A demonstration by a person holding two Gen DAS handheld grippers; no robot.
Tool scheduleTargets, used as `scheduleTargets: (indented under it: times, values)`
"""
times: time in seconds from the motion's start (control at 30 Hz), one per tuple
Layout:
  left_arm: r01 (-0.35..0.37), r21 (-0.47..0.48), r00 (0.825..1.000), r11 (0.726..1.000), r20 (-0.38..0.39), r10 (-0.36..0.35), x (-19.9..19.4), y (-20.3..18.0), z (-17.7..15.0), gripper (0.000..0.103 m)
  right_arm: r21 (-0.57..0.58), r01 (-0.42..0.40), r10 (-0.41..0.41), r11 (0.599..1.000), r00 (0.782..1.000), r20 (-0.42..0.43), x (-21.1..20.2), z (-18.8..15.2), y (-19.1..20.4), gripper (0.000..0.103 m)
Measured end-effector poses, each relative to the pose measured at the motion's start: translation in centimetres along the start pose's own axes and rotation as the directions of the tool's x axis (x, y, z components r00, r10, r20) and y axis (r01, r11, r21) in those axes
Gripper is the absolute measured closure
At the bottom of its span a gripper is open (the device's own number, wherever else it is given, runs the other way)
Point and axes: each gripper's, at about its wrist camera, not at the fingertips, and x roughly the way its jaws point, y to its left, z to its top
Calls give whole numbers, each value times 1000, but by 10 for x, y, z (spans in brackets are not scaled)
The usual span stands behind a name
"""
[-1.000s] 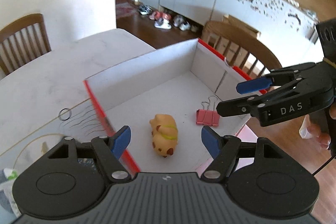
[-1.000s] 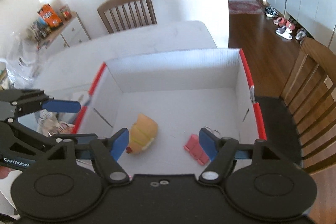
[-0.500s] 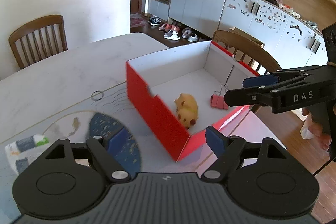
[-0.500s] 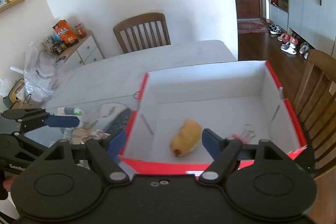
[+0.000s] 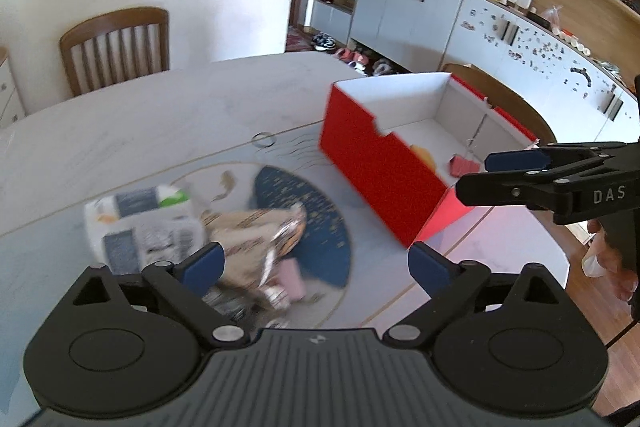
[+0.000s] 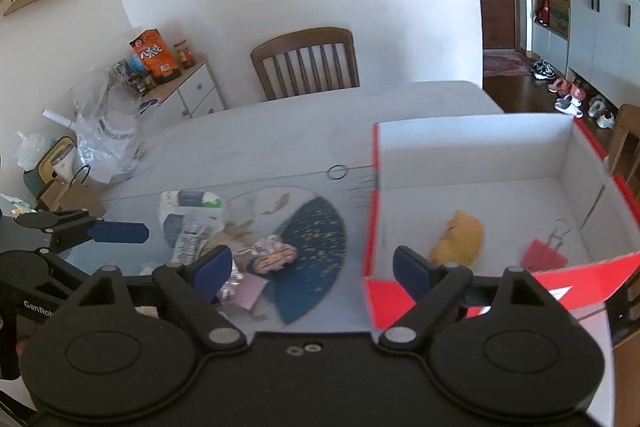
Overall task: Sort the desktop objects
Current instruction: 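Grasp the blueberry bread bag with the left tool while the right tool grasps the silver foil bag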
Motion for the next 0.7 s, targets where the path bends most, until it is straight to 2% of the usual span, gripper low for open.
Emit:
scheduleTargets:
  times: [0.37, 0.7]
  values:
    - [-92, 5, 995, 996, -26, 92, -6, 51, -48, 3, -27, 32, -33, 999, 999, -22, 32, -24, 44, 10]
    - [-146, -7, 987, 989, -72, 146, 5, 78, -70, 3, -54, 34, -37, 998, 998, -41, 52, -29, 71, 10]
